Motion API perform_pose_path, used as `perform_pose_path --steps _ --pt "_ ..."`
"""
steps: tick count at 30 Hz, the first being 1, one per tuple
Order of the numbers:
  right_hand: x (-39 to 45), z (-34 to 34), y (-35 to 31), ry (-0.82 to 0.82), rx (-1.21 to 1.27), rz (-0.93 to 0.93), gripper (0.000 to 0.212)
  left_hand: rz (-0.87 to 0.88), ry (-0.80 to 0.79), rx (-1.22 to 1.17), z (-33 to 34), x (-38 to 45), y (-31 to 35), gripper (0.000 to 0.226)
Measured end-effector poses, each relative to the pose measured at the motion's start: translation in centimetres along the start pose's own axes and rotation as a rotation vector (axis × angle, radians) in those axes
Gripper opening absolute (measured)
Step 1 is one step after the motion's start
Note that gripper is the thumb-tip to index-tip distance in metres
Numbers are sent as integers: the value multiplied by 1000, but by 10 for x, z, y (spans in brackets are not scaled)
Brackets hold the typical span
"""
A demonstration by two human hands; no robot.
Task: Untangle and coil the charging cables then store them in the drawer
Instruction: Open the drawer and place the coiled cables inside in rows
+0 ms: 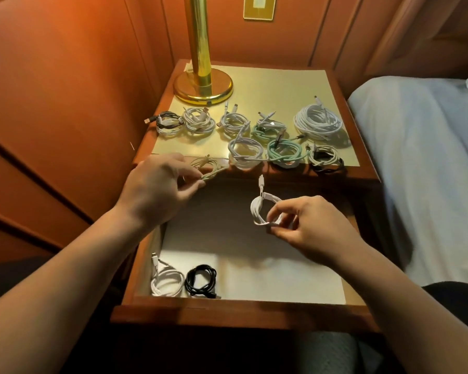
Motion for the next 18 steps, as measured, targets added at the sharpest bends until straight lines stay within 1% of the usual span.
perform_pose_path --steps 2,5,8,11,14,16,18 --pt "-2 1 3 -28 -12 13 8 82 7 -44 -5 -12 19 13" --pt "-2 4 4 -75 -41 25 9 117 2 -100 2 -24 37 14" --pt "2 11 8 -117 -108 34 10 142 -73 -73 26 -32 47 17" --pt "7 22 17 -186 -226 54 10 167 -169 13 57 -41 51 7" --pt "9 38 26 -290 -357 59 7 151 -342 116 95 -50 46 13" --pt "9 51 26 -333 -415 25 6 158 -502 188 119 -59 42 17" --pt "8 67 22 -388 -449 -24 8 164 -637 208 137 -69 42 17"
Point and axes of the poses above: each hand's wrist, its own x-axis towards the middle knuckle, its own z-axis out of the palm, y = z × x, the point moved 6 cm from there along x, towards the middle knuckle, and after that the axes turned 12 degrees about y, right-handed, at the moved point
